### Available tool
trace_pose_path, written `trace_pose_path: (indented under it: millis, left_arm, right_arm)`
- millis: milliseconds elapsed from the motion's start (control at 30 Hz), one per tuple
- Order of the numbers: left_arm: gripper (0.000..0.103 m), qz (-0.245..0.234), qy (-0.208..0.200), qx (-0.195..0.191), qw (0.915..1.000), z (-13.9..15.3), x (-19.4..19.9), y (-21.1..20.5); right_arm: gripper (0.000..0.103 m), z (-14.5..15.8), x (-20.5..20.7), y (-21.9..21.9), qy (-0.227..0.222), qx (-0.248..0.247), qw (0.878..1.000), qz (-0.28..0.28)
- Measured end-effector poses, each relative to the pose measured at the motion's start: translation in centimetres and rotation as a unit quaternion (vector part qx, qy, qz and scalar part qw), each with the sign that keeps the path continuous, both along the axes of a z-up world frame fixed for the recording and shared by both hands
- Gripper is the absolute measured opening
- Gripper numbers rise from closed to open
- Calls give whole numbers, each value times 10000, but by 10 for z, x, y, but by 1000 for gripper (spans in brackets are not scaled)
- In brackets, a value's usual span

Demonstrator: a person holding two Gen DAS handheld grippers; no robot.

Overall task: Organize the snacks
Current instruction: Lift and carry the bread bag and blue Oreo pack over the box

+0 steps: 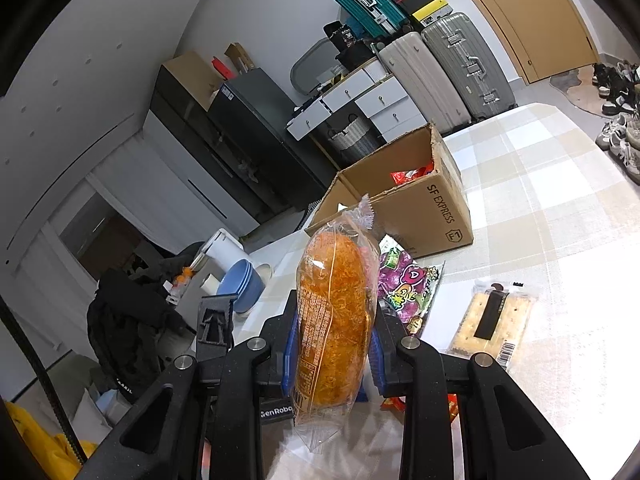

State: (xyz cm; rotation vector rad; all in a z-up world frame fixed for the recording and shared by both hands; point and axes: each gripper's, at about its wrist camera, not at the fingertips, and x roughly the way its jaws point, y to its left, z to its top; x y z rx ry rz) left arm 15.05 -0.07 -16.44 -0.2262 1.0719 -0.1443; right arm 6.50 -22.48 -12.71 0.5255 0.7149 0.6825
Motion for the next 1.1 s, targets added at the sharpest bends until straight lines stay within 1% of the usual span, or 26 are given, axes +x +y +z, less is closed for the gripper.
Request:
trace_pose_path:
  millis: [33,100,133,167,233,467,567,667,833,933,967,1100]
  left_arm:
    - [47,-88,-26,12,10000,1,0,-5]
    - [41,-293,-129,265,9991,2,0,-15]
    - [29,-451,-105,303,9985,2,0,-21]
    - [25,-574,-65,240,9980,1,-1,-23]
    - [24,-734,-146,392,9964,4,-4,-28]
    - [22,-881,-202,133,9958,14,-8,-18]
    - [22,-887,-294,20,9956,19,-20,-6]
    - [22,-847,-399,-75,9956,30,-28,7]
    - [22,-763,-702,-285,9942,68,-40,35]
    - [22,-797,-893,-324,9923,93,-34,44]
    - [22,-798,-920,-322,9920,97,-28,39]
    - [22,-781,-1220,-378,9887,137,-13,56]
  right_arm:
    - [29,0,0,-1,-5,8,10000,-12]
    - [29,0,-2,-2,-6,28,10000,-17]
    - [29,1,-3,-2,-14,29,10000,-24]
    - [29,1,-5,-2,-22,30,10000,-26]
    - [29,1,-7,-3,-32,33,10000,-26]
    - [29,2,-9,-3,-37,65,10000,-52]
    - [29,6,-11,-3,-88,51,9999,-40]
    - [29,13,-11,-1,-159,31,9999,-24]
    - [29,31,-6,7,-331,-61,9994,50]
    - [29,45,2,13,-448,-138,9988,110]
    - [29,51,6,15,-482,-157,9986,130]
    - [29,76,26,23,-614,-181,9977,204]
